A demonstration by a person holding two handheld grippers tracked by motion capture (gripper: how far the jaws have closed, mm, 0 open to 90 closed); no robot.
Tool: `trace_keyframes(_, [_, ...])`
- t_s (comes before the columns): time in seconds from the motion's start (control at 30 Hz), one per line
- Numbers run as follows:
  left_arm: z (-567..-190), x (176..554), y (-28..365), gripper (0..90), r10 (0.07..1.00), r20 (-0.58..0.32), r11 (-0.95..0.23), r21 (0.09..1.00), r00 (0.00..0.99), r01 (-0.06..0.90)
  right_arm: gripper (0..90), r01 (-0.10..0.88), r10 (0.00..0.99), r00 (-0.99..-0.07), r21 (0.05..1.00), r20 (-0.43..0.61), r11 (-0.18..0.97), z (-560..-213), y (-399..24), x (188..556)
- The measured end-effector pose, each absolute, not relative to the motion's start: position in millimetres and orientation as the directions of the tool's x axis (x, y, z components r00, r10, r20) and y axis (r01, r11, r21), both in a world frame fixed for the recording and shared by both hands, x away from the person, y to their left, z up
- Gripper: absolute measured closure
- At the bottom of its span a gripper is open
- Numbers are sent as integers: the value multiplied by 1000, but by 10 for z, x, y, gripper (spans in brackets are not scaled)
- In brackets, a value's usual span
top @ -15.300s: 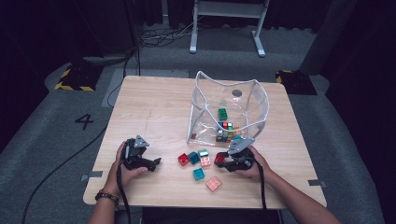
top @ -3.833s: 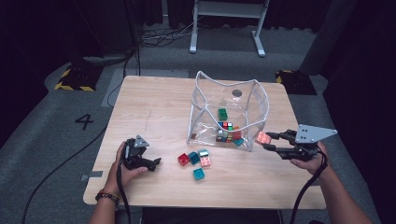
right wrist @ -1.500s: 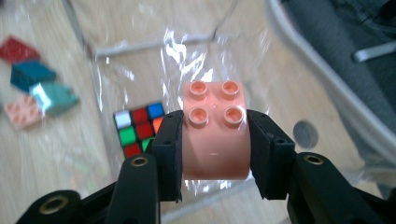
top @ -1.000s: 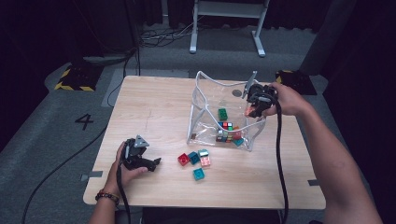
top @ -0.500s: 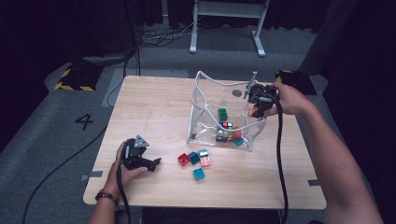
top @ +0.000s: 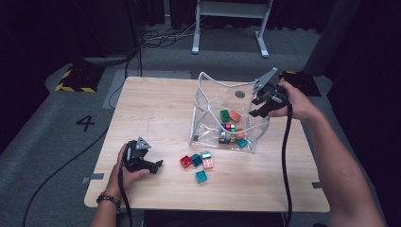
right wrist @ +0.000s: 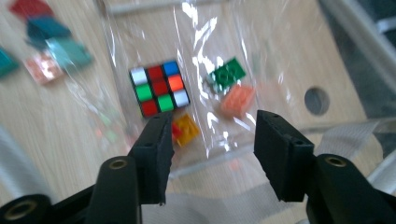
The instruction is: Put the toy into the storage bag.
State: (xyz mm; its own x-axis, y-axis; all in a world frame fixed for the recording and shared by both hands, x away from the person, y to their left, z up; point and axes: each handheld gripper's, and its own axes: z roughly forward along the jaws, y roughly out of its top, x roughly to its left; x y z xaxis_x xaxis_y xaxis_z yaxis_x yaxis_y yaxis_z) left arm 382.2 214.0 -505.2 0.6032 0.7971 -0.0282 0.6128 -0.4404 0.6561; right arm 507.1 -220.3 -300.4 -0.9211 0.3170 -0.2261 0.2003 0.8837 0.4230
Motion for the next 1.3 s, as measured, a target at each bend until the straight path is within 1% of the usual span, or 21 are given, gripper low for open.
trace_keyframes(0.1, [-5052, 3822, 2140, 3, 797, -28, -441, 656, 603, 613, 462, 172, 335, -914, 528, -230, 831, -2923, -2269, 4975])
trace_keyframes(0.13, [-5051, 3814, 2137, 3, 800, -38, -435, 651, 598, 622, 463, 177, 349, -912, 560, -217, 809, -2893, -2295, 4929])
trace_keyframes(0.23, [-5052, 3822, 2140, 3, 797, -28, -441, 656, 603, 613, 462, 166, 377, -905, 656, -195, 736, -2831, -2367, 4797])
trace_keyframes(0.3, [-5052, 3823, 2141, 3, 796, -26, -442, 657, 604, 611, 436, 142, 383, -902, 699, -200, 701, -2819, -2392, 4706])
trace_keyframes(0.33, [-5052, 3823, 2141, 3, 797, -27, -442, 657, 604, 611, 428, 108, 371, -904, 730, -210, 675, -2813, -2410, 4619])
trace_keyframes(0.43, [-5052, 3822, 2140, 3, 797, -28, -441, 656, 603, 613, 409, 74, 364, -910, 786, -199, 613, -2824, -2451, 4449])
trace_keyframes(0.57, [-5052, 3822, 2140, 3, 797, -28, -441, 656, 604, 613, 380, 38, 351, -914, 819, -203, 572, -2882, -2488, 4262])
trace_keyframes(0.67, [-5052, 3822, 2140, 3, 797, -28, -441, 656, 603, 613, 379, 14, 333, -920, 830, -208, 558, -2937, -2497, 4152])
trace_keyframes(0.9, [-5052, 3822, 2140, 3, 797, -28, -441, 655, 603, 613, 362, -9, 309, -930, 851, -200, 524, -3106, -2509, 3922])
trace_keyframes(0.97, [-5051, 3822, 2140, 3, 797, -28, -441, 655, 603, 613, 347, -15, 298, -933, 850, -201, 526, -3150, -2492, 3877])
trace_keyframes(1.13, [-5052, 3822, 2140, 3, 797, -28, -441, 656, 603, 613, 342, -29, 263, -945, 853, -193, 521, -3291, -2424, 3768])
trace_keyframes(1.3, [-5052, 3822, 2140, 3, 797, -28, -441, 656, 603, 613, 342, -22, 224, -960, 843, -168, 537, -3523, -2289, 3702])
